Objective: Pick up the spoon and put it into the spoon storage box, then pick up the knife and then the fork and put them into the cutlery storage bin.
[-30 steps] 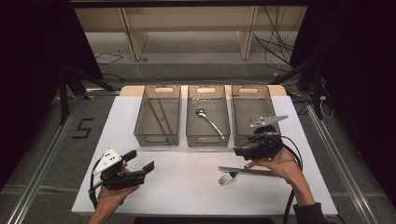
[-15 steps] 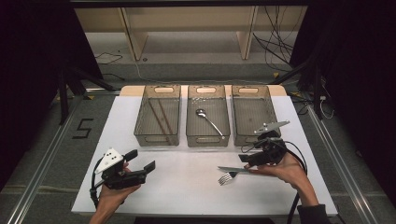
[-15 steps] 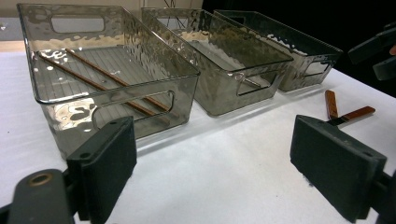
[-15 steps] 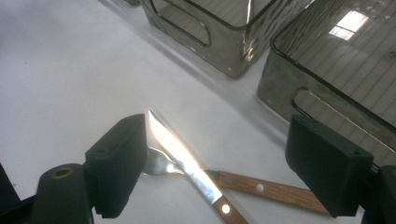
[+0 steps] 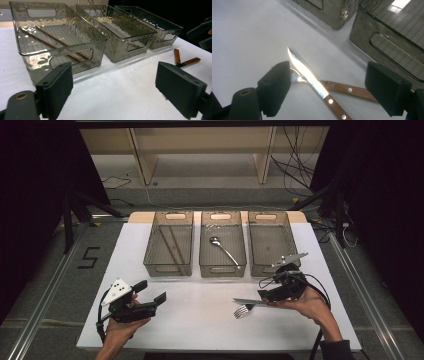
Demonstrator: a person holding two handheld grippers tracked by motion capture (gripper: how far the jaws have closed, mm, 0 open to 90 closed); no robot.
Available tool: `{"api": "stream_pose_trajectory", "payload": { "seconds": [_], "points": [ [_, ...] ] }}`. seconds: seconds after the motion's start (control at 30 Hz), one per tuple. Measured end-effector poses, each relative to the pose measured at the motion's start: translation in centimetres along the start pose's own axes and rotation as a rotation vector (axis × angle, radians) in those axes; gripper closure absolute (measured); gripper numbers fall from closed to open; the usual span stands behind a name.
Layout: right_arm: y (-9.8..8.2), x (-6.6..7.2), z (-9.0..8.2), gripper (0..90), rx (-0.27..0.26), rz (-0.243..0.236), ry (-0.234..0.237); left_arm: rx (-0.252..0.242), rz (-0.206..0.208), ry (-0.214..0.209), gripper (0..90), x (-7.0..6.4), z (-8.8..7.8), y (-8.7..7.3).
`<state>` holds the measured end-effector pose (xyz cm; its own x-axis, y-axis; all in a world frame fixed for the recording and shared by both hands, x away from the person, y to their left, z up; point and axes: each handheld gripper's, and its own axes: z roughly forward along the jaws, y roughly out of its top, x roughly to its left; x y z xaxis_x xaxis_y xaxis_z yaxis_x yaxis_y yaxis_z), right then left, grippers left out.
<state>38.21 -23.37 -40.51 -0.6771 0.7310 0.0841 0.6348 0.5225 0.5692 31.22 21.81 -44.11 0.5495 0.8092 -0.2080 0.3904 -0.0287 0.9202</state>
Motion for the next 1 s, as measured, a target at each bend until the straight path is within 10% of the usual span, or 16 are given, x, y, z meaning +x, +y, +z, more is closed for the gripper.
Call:
{"api": "stream_pose_trajectory", "payload": {
  "seconds": [1.0],
  "points": [
    [-1.8,-0.1,2.3,29.8,0.236,-0.066,-0.016,0.004,0.018,-0.005,13.9,-0.2,0.0,0.0]
  ]
}}
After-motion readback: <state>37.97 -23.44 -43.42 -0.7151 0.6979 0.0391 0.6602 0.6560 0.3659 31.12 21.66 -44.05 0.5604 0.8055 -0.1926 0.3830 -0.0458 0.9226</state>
